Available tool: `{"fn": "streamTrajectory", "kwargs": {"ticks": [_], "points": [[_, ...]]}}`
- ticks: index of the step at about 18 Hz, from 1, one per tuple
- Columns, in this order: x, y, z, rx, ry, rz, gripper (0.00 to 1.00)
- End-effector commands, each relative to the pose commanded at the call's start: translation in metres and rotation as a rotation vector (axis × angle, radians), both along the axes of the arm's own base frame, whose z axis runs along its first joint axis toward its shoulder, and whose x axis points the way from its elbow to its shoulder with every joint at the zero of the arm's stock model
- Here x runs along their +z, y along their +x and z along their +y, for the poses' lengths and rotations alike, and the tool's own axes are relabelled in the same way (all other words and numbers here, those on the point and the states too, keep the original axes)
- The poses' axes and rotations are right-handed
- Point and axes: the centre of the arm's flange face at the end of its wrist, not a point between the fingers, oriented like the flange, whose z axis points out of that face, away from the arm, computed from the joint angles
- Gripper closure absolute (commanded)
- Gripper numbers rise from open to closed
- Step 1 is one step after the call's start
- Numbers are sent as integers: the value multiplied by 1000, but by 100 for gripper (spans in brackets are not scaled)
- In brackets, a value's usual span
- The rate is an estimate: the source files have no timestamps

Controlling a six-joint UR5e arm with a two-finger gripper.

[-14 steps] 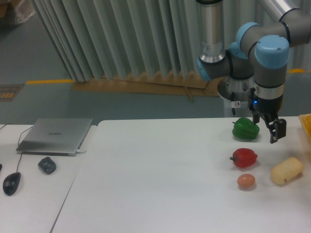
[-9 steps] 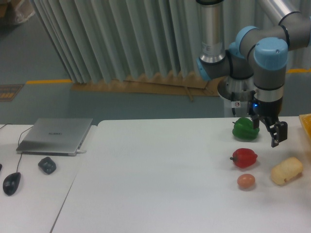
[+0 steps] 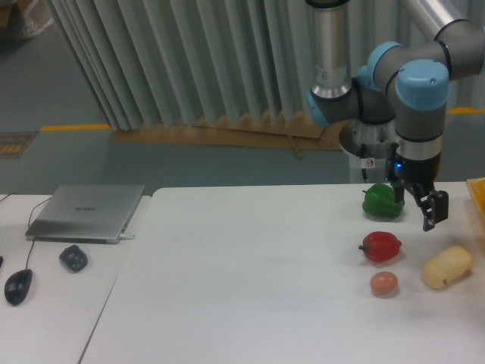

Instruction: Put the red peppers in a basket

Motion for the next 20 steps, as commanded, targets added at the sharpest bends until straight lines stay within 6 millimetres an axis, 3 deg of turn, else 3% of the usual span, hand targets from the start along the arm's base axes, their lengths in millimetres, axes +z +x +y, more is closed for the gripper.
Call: {"fn": "streamTrajectory", "kwargs": {"ticks": [9,11,14,20], "points": [[-2,0,0,17,-6,4,0],[-18,9,1,-1,-18,-13,0],[-27,8,2,5,21,34,0],[-30,2,0,16,3,51,0]]}}
